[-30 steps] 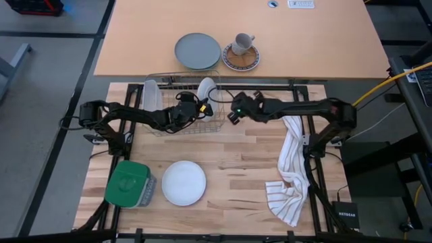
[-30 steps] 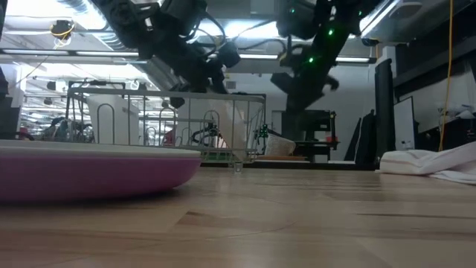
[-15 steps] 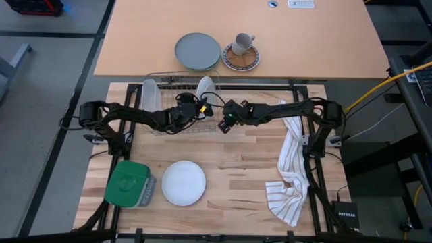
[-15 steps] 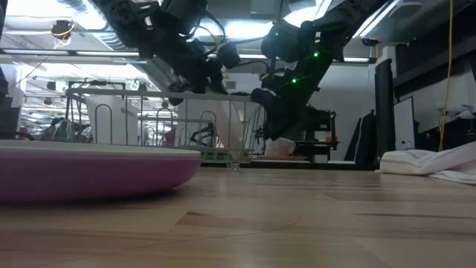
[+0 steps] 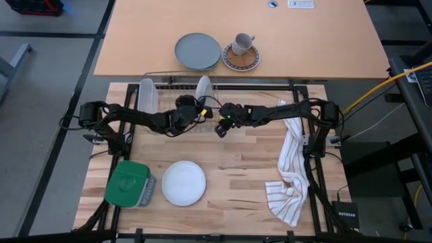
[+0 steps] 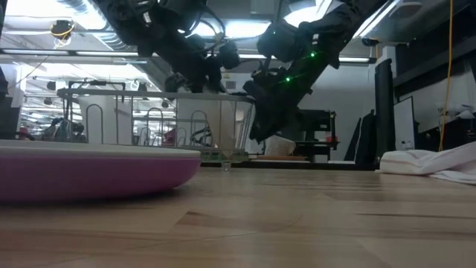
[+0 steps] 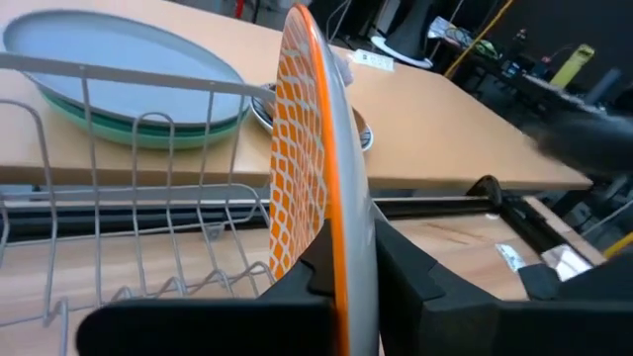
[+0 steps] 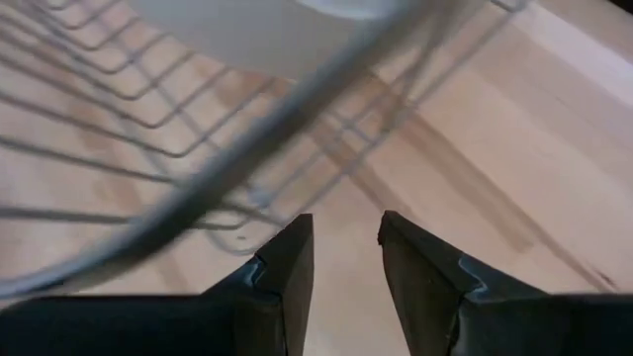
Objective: Sort dishes
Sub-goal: Put the orange patterned plate into the dish rack
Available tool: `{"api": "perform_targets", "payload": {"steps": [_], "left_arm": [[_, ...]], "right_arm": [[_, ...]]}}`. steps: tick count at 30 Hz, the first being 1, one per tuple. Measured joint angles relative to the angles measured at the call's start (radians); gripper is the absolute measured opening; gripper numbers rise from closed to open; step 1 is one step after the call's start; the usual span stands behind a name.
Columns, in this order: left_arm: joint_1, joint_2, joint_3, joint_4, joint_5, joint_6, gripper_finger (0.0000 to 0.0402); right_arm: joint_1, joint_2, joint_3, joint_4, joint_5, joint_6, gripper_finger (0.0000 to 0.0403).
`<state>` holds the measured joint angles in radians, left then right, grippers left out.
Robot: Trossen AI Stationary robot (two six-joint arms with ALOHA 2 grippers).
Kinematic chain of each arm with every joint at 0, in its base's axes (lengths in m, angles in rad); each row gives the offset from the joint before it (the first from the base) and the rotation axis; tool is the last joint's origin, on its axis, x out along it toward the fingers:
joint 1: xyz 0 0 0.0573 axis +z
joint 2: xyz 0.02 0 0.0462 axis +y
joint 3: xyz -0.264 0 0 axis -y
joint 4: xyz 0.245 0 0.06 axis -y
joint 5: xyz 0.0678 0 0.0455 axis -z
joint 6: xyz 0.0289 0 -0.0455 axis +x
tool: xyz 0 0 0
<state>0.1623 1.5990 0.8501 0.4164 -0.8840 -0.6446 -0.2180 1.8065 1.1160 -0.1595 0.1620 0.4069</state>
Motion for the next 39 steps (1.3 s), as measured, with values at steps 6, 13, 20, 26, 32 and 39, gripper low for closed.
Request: {"api": "perform_targets", "payload": {"steps": [6,13,20,26,32,39], "left_arm": [[-0.023,0.0,0.0,-0.008,-0.018,0.055,0.0022],[-0.036,0.0,0.0,-0.047,-0.018,0.057,0.003],[-0.017,0.0,0.0,-0.053,-0.016,-0.005,0.0031],[0.005,-0.002,0.0,-0.052,0.0,-0.061,0.0035],[0.011,-0.002,0.0,-0.053,0.004,-0.061,0.0036],[0.011,-0.002,0.0,-0.054,0.03,-0.061,0.0046]], "right_arm": [[0.044,0.0,0.0,0.014,0.002,-0.029,0.0124],[0.05,0.0,0.0,0.038,0.002,-0.044,0.0124],[0.048,0.0,0.0,0.039,0.002,-0.043,0.0124],[0.048,0.0,0.0,0.05,0.003,-0.042,0.0124],[0.048,-0.001,0.0,0.062,0.037,-0.011,0.0124],[0.048,-0.001,0.0,0.062,0.055,-0.01,0.0124]]}}
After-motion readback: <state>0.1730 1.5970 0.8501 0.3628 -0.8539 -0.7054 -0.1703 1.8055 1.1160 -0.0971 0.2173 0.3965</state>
